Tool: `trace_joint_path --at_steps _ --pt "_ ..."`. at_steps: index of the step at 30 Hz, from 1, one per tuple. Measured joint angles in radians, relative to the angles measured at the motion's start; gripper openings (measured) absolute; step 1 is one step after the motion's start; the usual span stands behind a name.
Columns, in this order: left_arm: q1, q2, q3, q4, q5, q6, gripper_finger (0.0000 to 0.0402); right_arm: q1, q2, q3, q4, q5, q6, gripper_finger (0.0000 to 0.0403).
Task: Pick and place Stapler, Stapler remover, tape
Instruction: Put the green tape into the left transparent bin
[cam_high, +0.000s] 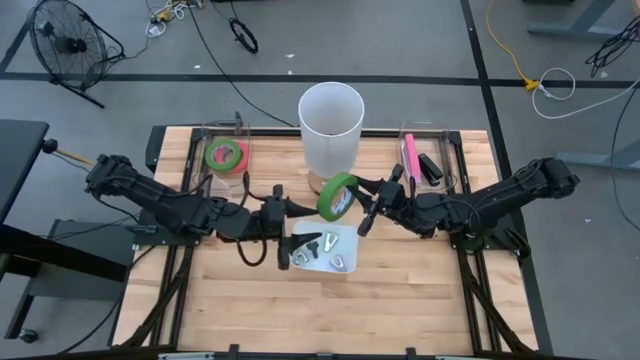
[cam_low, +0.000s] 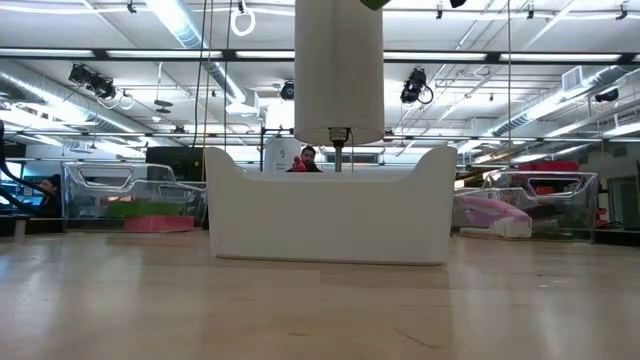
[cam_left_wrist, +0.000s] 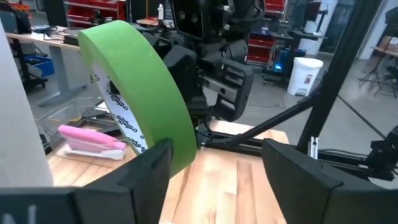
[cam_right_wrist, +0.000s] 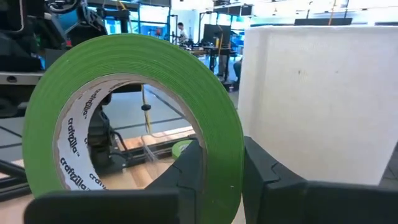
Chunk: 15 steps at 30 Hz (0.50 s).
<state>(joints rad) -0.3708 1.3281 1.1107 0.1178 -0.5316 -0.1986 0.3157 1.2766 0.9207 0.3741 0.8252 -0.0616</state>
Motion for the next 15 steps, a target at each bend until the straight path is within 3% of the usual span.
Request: trace_joint_path --at_steps 15 --pt "0.016 0.014 0.000 0.003 -0.034 0.015 0.0268 0.002 0.002 0.000 0.017 0.049 -0.062 0.0055"
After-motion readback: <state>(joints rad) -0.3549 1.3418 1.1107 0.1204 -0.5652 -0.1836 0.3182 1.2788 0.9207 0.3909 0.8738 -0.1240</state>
